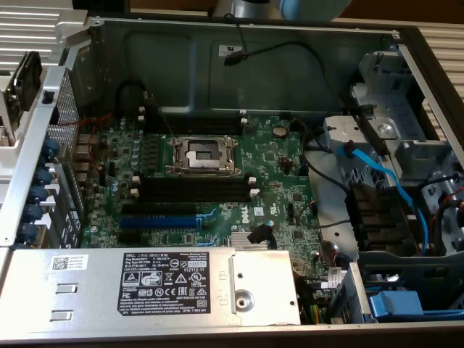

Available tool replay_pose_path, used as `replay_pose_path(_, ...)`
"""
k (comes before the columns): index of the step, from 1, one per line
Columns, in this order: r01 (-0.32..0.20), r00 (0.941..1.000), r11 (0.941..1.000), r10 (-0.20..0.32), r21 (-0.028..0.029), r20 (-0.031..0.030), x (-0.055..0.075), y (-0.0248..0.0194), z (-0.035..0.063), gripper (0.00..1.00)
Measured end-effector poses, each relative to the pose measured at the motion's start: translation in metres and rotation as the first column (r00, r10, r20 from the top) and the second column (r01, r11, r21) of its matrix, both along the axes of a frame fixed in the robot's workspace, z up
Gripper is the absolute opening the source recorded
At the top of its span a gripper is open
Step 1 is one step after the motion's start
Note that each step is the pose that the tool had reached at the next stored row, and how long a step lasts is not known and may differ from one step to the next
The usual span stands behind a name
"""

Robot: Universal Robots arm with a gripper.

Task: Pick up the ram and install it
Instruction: 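Pick up the ram and move it above insertion slot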

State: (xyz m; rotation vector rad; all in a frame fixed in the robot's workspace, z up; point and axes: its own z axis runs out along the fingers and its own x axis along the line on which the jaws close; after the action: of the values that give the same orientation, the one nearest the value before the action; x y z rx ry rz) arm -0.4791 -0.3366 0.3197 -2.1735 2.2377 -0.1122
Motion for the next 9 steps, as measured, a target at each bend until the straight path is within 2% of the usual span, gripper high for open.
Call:
replay_pose_path(6,-0.005,1.0000,1.0000,0.005,0.0002,0.0003,0.009,-0.0015,-0.0113,0.11)
replay_pose_path(9,-0.025,0.9997,0.9997,0.025,0.0039,-0.0017,0.009,-0.0015,-0.0148,0.11)
